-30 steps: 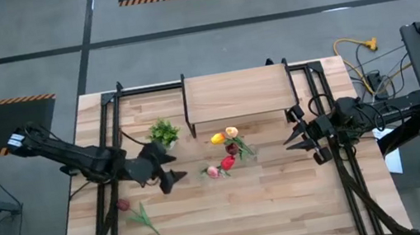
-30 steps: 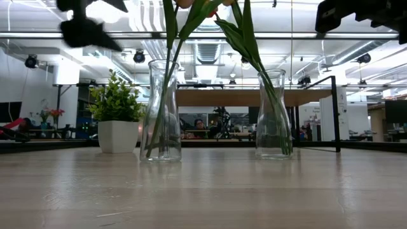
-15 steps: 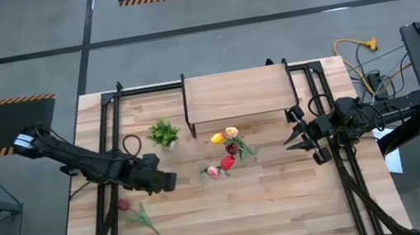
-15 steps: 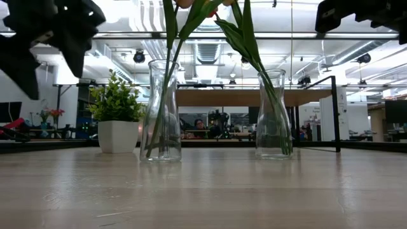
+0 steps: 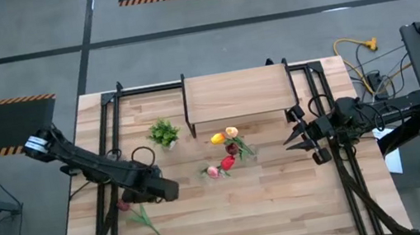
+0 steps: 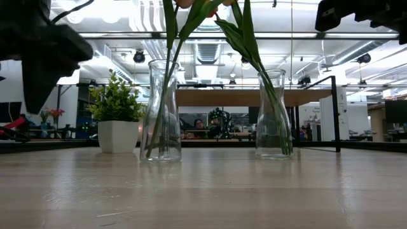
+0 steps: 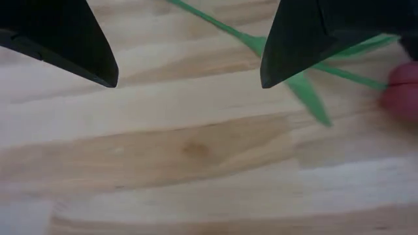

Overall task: Pick and place flowers into a vace then onto a shelf
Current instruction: Put the dark red tulip into the left transparent vase

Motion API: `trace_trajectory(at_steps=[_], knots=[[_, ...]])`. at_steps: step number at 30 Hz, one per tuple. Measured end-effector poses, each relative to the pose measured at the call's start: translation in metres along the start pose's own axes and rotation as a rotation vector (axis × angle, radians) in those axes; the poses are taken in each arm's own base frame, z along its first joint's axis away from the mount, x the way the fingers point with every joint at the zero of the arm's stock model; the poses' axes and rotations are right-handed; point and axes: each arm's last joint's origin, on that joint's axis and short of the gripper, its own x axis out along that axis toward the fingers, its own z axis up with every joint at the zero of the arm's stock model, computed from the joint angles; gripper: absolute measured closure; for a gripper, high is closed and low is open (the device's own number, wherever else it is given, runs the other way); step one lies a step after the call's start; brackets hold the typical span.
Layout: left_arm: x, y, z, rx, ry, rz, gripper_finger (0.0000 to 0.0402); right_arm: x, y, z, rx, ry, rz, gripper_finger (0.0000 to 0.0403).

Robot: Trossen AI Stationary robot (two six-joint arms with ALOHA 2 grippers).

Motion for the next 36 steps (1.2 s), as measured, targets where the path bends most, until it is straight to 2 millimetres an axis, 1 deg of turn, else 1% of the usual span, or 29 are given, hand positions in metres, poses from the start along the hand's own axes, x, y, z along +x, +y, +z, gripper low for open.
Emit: trace_trajectory(at_steps=[6, 12, 15, 18, 22, 25, 30, 36], knots=[[0.005, 0.008, 0.003, -0.106, -0.048, 0.124, 0.0045, 0.000, 0.000, -0.002, -0.004, 0.022, 0.002, 0.0346], [0.017, 0.010, -0.002, -0.185, -0.087, 0.189, 0.0045, 0.000, 0.000, -0.004, 0.006, 0.042, 0.004, 0.0342], [0.025, 0.011, -0.009, -0.227, -0.091, 0.226, 0.0045, 0.000, 0.001, -0.006, 0.011, 0.056, 0.006, 0.0340], [0.032, 0.015, -0.019, -0.279, -0.059, 0.279, 0.0045, 0.000, 0.001, -0.006, 0.010, 0.056, 0.006, 0.0340], [0.036, 0.022, -0.034, -0.384, -0.009, 0.360, 0.0045, 0.000, 0.001, -0.006, 0.029, 0.056, 0.005, 0.0344], [0.037, 0.025, -0.039, -0.384, 0.007, 0.385, 0.0045, 0.000, 0.001, -0.006, 0.035, 0.056, 0.005, 0.0345], [0.039, 0.027, -0.038, -0.381, -0.008, 0.380, 0.0045, 0.000, 0.001, -0.006, 0.039, 0.060, 0.006, 0.0342], [0.054, 0.022, -0.038, -0.357, 0.013, 0.335, 0.0045, 0.000, 0.001, -0.008, 0.044, 0.077, 0.007, 0.0337]])
